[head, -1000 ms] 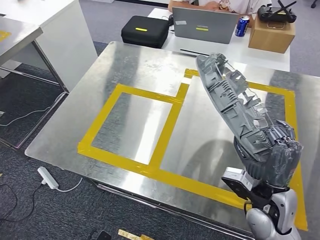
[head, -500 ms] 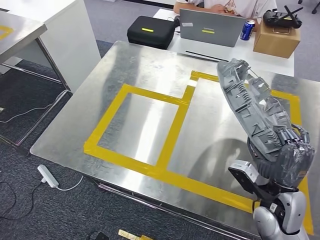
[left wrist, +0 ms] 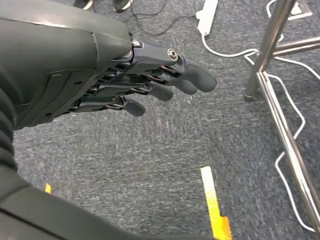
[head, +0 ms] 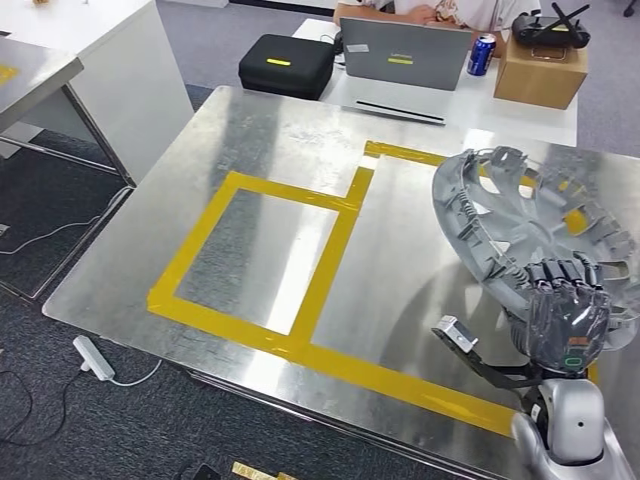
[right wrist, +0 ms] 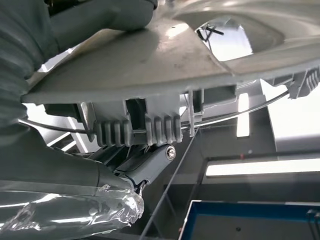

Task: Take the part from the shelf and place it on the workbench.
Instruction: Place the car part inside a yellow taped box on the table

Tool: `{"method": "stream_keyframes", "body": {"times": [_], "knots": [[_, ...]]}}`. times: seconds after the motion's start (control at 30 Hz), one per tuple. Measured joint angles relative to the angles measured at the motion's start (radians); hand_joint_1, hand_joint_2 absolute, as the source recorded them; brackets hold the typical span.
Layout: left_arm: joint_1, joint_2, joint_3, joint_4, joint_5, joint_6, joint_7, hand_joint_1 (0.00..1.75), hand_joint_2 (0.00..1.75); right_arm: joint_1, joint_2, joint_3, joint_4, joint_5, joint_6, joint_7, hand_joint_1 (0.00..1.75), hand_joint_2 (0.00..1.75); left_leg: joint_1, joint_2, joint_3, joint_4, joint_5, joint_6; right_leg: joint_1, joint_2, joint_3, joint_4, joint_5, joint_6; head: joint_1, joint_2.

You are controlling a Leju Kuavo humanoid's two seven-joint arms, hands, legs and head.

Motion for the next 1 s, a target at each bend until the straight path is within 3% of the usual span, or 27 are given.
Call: {"method": "stream_keyframes", "body": {"times": [0.03, 0.1, 0.23, 0.27, 0.37, 0.4, 0.43, 0.47, 0.53, 0.6, 0.7, 0.77, 0.87, 0.9, 0.93, 1.0], "knots": [[-0.001, 0.0, 0.0, 0.0, 0.001, 0.0, 0.0, 0.0, 0.0, -0.001, -0.003, 0.001, 0.007, 0.002, 0.002, 0.002, 1.75, 1.75, -0.003, 0.0, 0.027, -0.06, 0.025, 0.008, 0.002, 0.0, 0.001, 0.0, -0.001, 0.001, 0.001, 0.0], [-0.002, 0.001, -0.001, 0.0, 0.002, 0.0, 0.0, 0.0, 0.0, -0.004, -0.009, 0.003, 0.018, 0.006, 0.005, 0.005, 1.75, 1.75, -0.008, 0.001, 0.057, -0.128, 0.039, 0.017, 0.004, 0.0, -0.002, 0.0, 0.0, 0.006, 0.001, 0.0], [-0.002, 0.0, -0.002, 0.0, 0.004, 0.003, 0.002, 0.0, 0.0, -0.01, -0.028, 0.011, 0.042, 0.015, 0.027, 0.018, 1.75, 1.75, -0.003, 0.001, 0.066, -0.154, 0.045, 0.02, 0.004, -0.003, -0.012, 0.01, -0.01, 0.026, 0.002, 0.0], [-0.003, -0.001, -0.002, 0.0, 0.004, 0.004, 0.003, 0.0, 0.0, -0.013, -0.035, 0.014, 0.051, 0.015, 0.034, 0.022, 1.75, 1.75, 0.0, 0.001, 0.069, -0.16, 0.048, 0.021, 0.003, -0.003, -0.028, 0.043, -0.029, 0.032, 0.004, 0.0], [-0.006, -0.004, -0.005, 0.0, 0.006, 0.006, 0.007, 0.0, 0.0, -0.016, -0.056, 0.032, 0.088, 0.015, 0.052, 0.034, 1.75, 1.75, 0.0, 0.001, 0.071, -0.163, 0.05, 0.024, -0.002, -0.003, -0.116, 0.224, -0.112, 0.045, 0.006, 0.0], [-0.006, -0.004, -0.005, 0.0, 0.007, 0.006, 0.009, 0.0, 0.0, -0.015, -0.062, 0.041, 0.1, 0.016, 0.056, 0.037, 1.75, 1.75, 0.0, 0.001, 0.071, -0.163, 0.049, 0.024, -0.004, -0.003, -0.137, 0.264, -0.122, 0.049, 0.006, 0.0], [-0.005, -0.005, -0.006, 0.0, 0.008, 0.006, 0.011, 0.0, 0.0, -0.015, -0.068, 0.05, 0.111, 0.016, 0.06, 0.041, 1.75, 1.75, 0.0, 0.001, 0.071, -0.162, 0.049, 0.024, -0.006, -0.003, -0.141, 0.269, -0.113, 0.052, 0.007, 0.0], [-0.005, -0.006, -0.006, 0.0, 0.009, 0.006, 0.013, 0.0, 0.0, -0.015, -0.074, 0.061, 0.121, 0.016, 0.066, 0.044, 1.75, 1.75, 0.001, 0.001, 0.072, -0.161, 0.048, 0.023, -0.008, -0.004, -0.124, 0.234, -0.085, 0.054, 0.006, 0.0], [-0.006, -0.006, -0.006, 0.0, 0.01, 0.006, 0.016, 0.0, 0.0, -0.016, -0.084, 0.083, 0.14, 0.012, 0.083, 0.045, 1.75, 1.75, 0.001, 0.0, 0.073, -0.158, 0.044, 0.015, -0.013, -0.004, -0.053, 0.096, -0.022, 0.058, 0.007, 0.0], [-0.007, -0.006, -0.007, -0.001, 0.011, 0.006, 0.018, 0.0, 0.0, -0.018, -0.092, 0.107, 0.155, -0.01, 0.11, 0.034, 1.75, 1.75, -0.003, 0.0, 0.071, -0.151, 0.04, 0.005, -0.014, -0.002, -0.005, 0.007, 0.001, 0.05, 0.007, 0.0], [-0.008, -0.005, -0.008, -0.001, 0.012, 0.007, 0.019, 0.0, 0.0, -0.019, -0.106, 0.139, 0.172, -0.055, 0.144, 0.015, 1.75, 1.75, -0.004, 0.0, 0.068, -0.145, 0.036, -0.006, -0.012, 0.001, 0.0, -0.002, -0.001, 0.03, 0.006, 0.0], [-0.01, -0.004, -0.008, -0.001, 0.013, 0.008, 0.02, 0.0, 0.0, -0.021, -0.113, 0.151, 0.179, -0.064, 0.15, 0.011, 1.75, 1.75, -0.002, 0.001, 0.055, -0.102, 0.005, -0.015, -0.013, 0.0, 0.003, -0.003, 0.0, 0.017, 0.003, 0.0], [-0.01, -0.004, -0.009, -0.002, 0.013, 0.009, 0.02, 0.0, 0.0, -0.023, -0.119, 0.164, 0.186, -0.079, 0.163, 0.005, 1.75, 1.75, -0.001, 0.003, -0.017, 0.07, -0.086, -0.022, -0.011, -0.002, 0.005, -0.004, -0.002, 0.007, 0.0, 0.0], [-0.01, -0.004, -0.01, -0.002, 0.013, 0.009, 0.021, 0.0, 0.0, -0.023, -0.122, 0.169, 0.188, -0.093, 0.176, 0.001, 1.75, 1.75, -0.001, 0.003, -0.039, 0.116, -0.102, -0.021, -0.01, -0.002, 0.005, -0.004, -0.002, 0.006, 0.0, 0.0], [-0.009, -0.004, -0.011, -0.002, 0.014, 0.009, 0.021, 0.0, 0.0, -0.023, -0.127, 0.173, 0.19, -0.112, 0.195, -0.005, 1.75, 1.75, -0.001, 0.003, -0.048, 0.132, -0.097, -0.02, -0.009, -0.002, 0.006, -0.004, -0.002, 0.005, 0.0, 0.0], [-0.009, -0.005, -0.012, -0.002, 0.019, 0.011, 0.023, 0.0, 0.0, -0.024, -0.138, 0.184, 0.19, -0.156, 0.246, -0.015, 1.75, 1.75, -0.002, 0.003, -0.017, 0.062, -0.037, -0.01, -0.007, -0.001, 0.009, -0.004, -0.003, 0.005, 0.0, 0.0]]}}
